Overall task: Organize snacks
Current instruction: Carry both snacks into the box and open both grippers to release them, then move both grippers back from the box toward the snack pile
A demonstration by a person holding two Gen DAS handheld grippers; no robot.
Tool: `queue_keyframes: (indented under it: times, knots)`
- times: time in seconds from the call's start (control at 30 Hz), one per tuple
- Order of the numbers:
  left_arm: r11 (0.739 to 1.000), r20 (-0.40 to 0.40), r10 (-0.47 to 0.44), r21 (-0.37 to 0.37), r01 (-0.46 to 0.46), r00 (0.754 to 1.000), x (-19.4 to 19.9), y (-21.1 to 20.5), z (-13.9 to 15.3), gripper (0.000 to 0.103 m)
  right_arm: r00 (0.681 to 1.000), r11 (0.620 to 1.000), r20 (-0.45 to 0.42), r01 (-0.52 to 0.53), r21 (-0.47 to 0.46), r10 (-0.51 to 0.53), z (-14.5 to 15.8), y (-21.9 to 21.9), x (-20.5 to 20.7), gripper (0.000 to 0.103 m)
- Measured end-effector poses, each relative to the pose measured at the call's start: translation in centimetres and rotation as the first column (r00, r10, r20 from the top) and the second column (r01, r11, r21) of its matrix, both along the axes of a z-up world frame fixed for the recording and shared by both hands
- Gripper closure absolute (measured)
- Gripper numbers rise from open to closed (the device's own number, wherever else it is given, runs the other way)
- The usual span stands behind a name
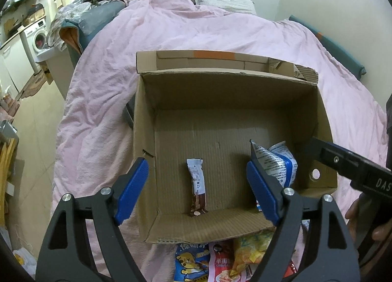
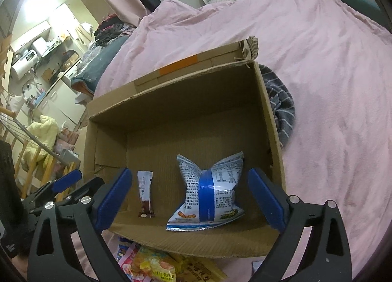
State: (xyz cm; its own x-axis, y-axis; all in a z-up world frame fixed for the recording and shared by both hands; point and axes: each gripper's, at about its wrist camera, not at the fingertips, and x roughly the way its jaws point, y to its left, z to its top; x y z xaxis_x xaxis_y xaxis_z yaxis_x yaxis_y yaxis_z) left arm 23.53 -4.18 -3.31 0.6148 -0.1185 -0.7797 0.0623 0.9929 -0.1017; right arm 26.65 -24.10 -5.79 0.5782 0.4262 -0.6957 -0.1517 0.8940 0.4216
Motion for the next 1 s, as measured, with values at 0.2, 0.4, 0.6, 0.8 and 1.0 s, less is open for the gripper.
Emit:
queue_keyframes:
  times: [0.2, 0.4, 0.6, 0.8, 1.0]
  knots:
    - [1.000, 0.025, 0.005, 0.014, -0.006, 1.000, -0.8, 0.2, 0.5, 0.023, 1.000, 1.000, 0.029, 0.005, 0.007, -0.005, 0.9, -0.1, -0.6, 0.005]
    - [1.000, 0.034, 0.015, 0.015, -0.016, 0.999, -1.8, 0.6, 1.3, 0.023, 0.999, 0.999, 0.033, 0.023, 0.029, -0.024, 1.6, -0.5, -1.7, 0.005]
    - [0.999, 0.048, 0.003, 0.036, -0.004, 0.999, -3.2, 0.9, 2.3, 0.023, 0.999, 1.000, 0.043, 0.008, 0.022, -0.009, 2.7, -0.1, -3.4, 0.005]
    - [0.999, 0.042, 0.023, 0.030, -0.024, 0.999, -5.1, 1.9, 2.8, 0.023, 0.999, 1.000, 0.053, 0.001, 0.013, -0.002, 3.8, -0.2, -5.8, 0.005]
    - [0.998, 0.028, 0.054, 0.018, -0.054, 0.998, -7.4, 3.6, 2.9, 0.023, 0.999, 0.998, 0.042, 0.027, 0.048, -0.029, 4.2, -1.6, -8.3, 0.005]
